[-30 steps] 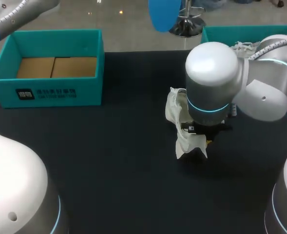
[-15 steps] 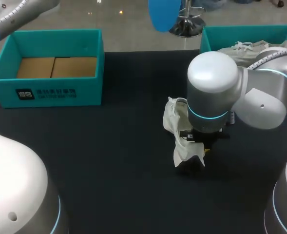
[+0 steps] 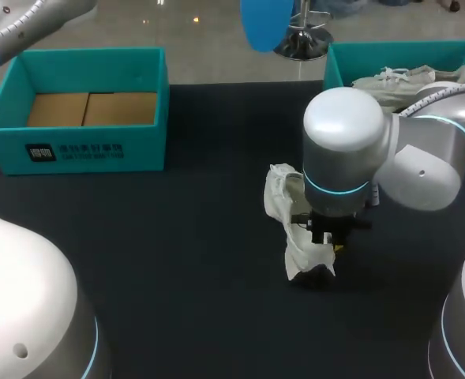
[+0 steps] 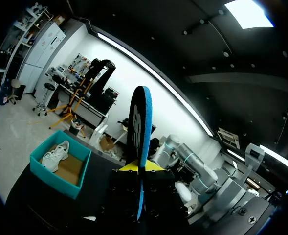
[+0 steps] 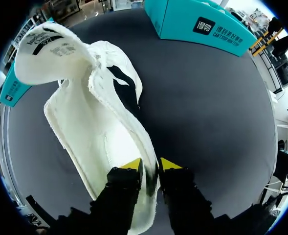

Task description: Take the shoe out of the shoebox, open the shoe tongue, remove and reinsert the insole, then place the shoe into the shoebox

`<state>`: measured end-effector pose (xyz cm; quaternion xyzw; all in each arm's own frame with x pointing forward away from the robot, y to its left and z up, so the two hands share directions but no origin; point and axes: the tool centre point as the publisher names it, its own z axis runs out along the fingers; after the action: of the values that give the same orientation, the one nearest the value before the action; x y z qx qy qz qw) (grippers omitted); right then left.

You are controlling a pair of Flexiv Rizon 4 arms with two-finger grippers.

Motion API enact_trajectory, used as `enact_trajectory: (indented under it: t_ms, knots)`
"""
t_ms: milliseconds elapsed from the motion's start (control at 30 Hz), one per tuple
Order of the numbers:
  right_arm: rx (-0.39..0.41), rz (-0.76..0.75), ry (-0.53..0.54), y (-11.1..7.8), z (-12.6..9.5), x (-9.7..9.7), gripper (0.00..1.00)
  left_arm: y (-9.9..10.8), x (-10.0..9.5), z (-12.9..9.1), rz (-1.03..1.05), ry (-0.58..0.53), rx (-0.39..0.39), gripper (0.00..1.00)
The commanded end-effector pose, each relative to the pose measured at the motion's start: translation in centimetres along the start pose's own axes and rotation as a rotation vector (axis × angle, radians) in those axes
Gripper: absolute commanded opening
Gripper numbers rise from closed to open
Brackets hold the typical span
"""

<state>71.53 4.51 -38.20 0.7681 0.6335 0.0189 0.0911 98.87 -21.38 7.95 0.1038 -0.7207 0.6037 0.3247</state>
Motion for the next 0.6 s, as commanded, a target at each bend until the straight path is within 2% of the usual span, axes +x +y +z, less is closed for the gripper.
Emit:
enact_trajectory:
  t_ms: [33,200,333,400,467,533,600]
  knots:
    - [-0.016,0.012,0.008,0.0,-1.8,-0.6,1.0,0.1,0.0,0.0,0.001,-0.001,0.003,0.0]
    - [-0.017,0.03,0.016,0.8,-4.0,-1.0,1.0,0.1,0.0,0.0,0.001,-0.001,0.003,0.0]
    - [0.021,0.067,0.032,2.0,-6.4,-1.8,1.0,0.1,0.0,0.0,0.001,-0.001,0.003,0.0]
    - [0.067,0.102,0.052,2.7,-7.8,-2.4,1.0,0.1,0.0,0.0,0.001,-0.001,0.003,0.0]
    - [0.174,0.129,0.1,3.2,-8.7,-2.9,1.0,0.1,0.0,0.0,0.001,-0.001,0.003,0.0]
    - [0.221,0.121,0.116,3.7,-9.5,-3.0,1.0,0.1,0.0,0.0,0.001,-0.001,0.003,0.0]
    - [0.275,0.135,0.175,4.1,-10.2,-3.0,1.0,0.1,0.0,0.0,0.001,-0.001,0.003,0.0]
